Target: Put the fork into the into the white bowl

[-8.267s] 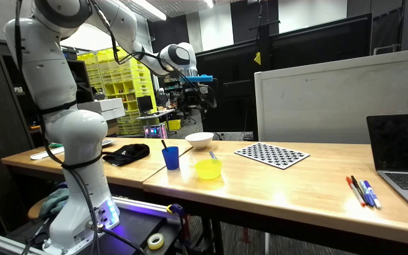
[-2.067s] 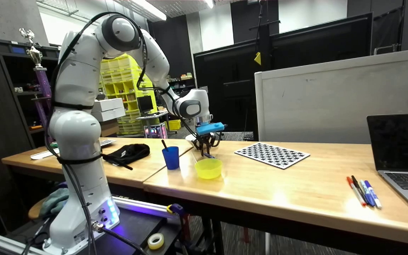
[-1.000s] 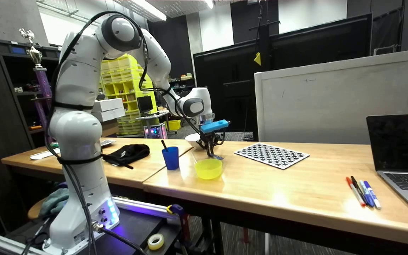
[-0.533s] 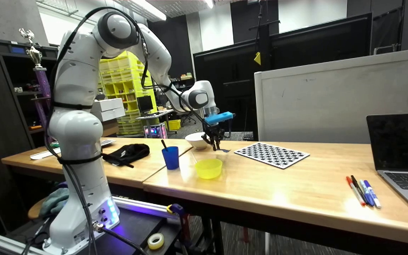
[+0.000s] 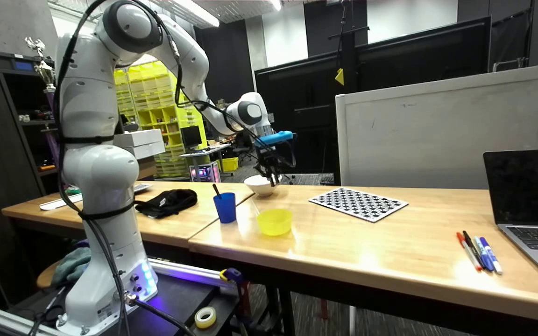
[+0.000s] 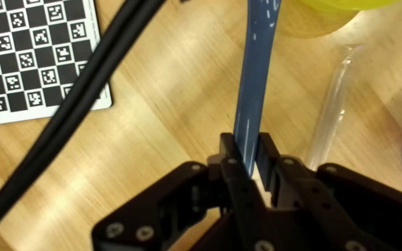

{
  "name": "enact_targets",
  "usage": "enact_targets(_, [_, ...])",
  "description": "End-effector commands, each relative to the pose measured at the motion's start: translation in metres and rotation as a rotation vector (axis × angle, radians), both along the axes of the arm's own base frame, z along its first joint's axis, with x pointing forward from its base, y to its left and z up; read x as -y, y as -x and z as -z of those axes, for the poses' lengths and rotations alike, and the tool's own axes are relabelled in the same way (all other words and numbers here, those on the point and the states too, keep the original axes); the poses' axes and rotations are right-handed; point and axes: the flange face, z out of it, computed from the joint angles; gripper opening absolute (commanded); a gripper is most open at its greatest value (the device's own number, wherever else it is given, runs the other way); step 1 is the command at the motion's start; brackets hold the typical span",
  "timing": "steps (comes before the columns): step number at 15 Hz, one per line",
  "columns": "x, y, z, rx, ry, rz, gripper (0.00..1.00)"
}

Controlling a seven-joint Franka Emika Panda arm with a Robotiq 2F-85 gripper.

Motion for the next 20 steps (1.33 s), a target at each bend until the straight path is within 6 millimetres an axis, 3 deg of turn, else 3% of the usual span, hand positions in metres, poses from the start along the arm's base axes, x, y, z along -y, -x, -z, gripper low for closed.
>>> enact_targets(1, [-0.042,0.032,-0.027,-0.042,0.026,0.036,0.04])
enact_targets(6, [-0.097,0.07,-0.045,-0.111,0.026,0.113,0.04])
enact_targets(9, [-0.12,0.08,-0.058,-0.029,0.018,0.12,0.04])
enact_targets(16, [-0.141,0.051,-0.099,0.3,-0.011,-0.005,0.04])
enact_targets(20, [-0.148,0.035,-0.106,0.524,-0.09,-0.043,0.04])
